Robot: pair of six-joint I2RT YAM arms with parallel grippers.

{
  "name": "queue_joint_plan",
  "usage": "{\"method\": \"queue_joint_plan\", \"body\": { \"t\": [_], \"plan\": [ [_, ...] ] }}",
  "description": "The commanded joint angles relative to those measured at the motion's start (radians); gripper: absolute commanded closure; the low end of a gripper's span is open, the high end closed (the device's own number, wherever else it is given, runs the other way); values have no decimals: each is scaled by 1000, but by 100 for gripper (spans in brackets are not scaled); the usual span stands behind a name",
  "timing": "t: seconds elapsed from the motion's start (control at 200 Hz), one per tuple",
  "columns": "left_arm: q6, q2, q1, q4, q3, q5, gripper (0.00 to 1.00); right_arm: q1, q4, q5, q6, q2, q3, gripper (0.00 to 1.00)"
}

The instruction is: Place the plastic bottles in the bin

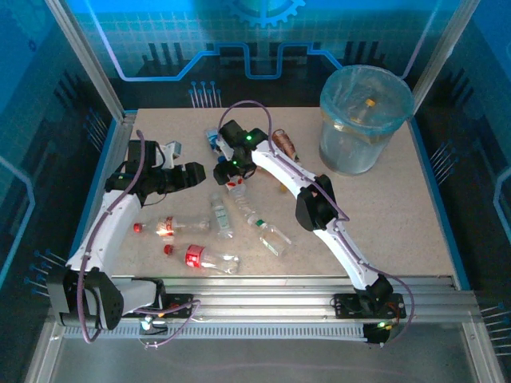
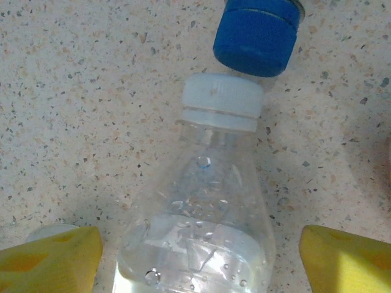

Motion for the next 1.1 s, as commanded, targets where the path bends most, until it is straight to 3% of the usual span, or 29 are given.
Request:
{"method": "queue_joint_plan", "body": {
  "t": [0.0,0.44,0.845,1.095],
  "plan": [
    [21,-17,11,2,-15,37,25,17,-41,29,7,26,-2,16],
    [32,-27,11,-7,-17,40,25,18,-52,29,17,37,4,20],
    [37,-38,10,-8,-16,43,25,21,-57,40,25,39,13,34],
    [23,-46,11,-2,-9,47,25,21,-58,52,17,-39,33,46]
  ]
}}
